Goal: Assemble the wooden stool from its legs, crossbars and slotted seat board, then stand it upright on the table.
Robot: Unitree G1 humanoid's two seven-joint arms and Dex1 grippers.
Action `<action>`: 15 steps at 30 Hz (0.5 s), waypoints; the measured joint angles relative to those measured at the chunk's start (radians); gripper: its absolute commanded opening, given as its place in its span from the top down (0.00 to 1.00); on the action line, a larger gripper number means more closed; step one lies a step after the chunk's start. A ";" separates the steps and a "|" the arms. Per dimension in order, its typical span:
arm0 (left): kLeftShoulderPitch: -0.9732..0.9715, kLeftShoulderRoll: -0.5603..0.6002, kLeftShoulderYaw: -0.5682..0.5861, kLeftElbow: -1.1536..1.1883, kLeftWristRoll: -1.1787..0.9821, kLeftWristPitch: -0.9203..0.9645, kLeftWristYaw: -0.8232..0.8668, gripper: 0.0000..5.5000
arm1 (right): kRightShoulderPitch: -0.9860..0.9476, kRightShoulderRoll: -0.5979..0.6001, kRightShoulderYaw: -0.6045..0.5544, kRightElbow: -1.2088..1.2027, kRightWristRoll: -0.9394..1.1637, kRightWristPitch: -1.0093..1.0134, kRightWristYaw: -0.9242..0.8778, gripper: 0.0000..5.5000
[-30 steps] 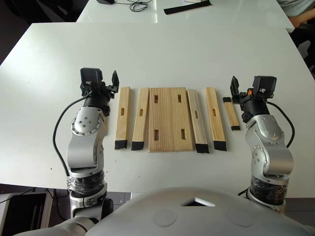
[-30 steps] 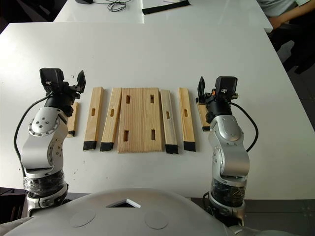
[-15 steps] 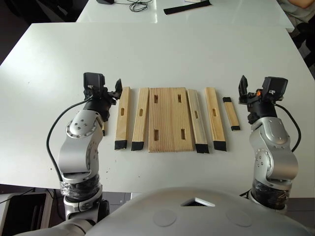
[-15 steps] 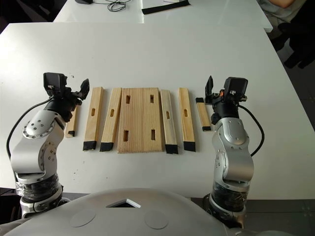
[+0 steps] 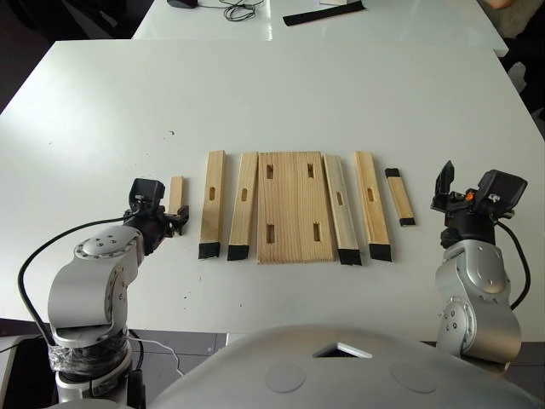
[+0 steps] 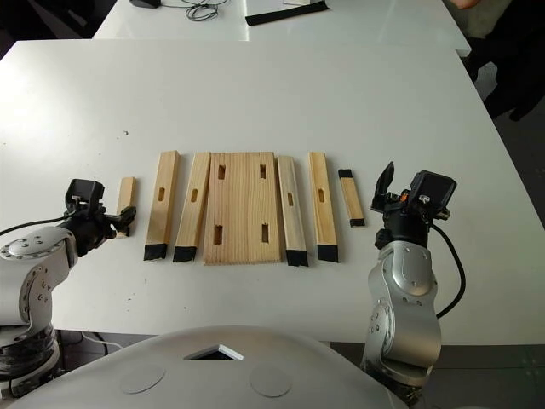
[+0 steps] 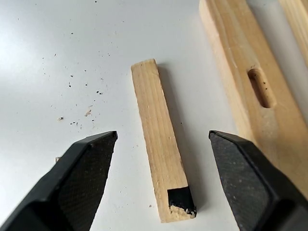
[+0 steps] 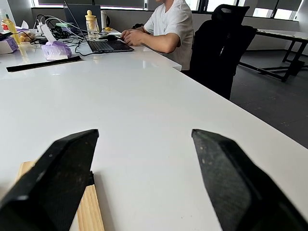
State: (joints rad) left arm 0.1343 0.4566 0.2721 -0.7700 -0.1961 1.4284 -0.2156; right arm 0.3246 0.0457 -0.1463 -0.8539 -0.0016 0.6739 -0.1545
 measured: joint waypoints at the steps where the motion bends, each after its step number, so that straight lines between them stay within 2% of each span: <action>1: 0.000 -0.001 0.004 0.000 0.005 0.004 0.008 0.35 | 0.005 -0.001 0.000 -0.002 0.000 0.001 0.001 0.35; 10: 0.017 -0.068 -0.001 0.010 0.007 0.040 0.030 0.35 | 0.009 -0.010 0.004 -0.012 0.000 0.022 0.013 0.35; 15: 0.023 -0.071 0.002 0.082 0.034 -0.028 0.061 0.35 | -0.008 -0.014 -0.004 -0.004 0.000 0.023 0.020 0.35</action>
State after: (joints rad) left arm 0.1569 0.3860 0.2744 -0.6881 -0.1623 1.4002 -0.1543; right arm 0.3170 0.0316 -0.1499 -0.8578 -0.0020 0.6971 -0.1340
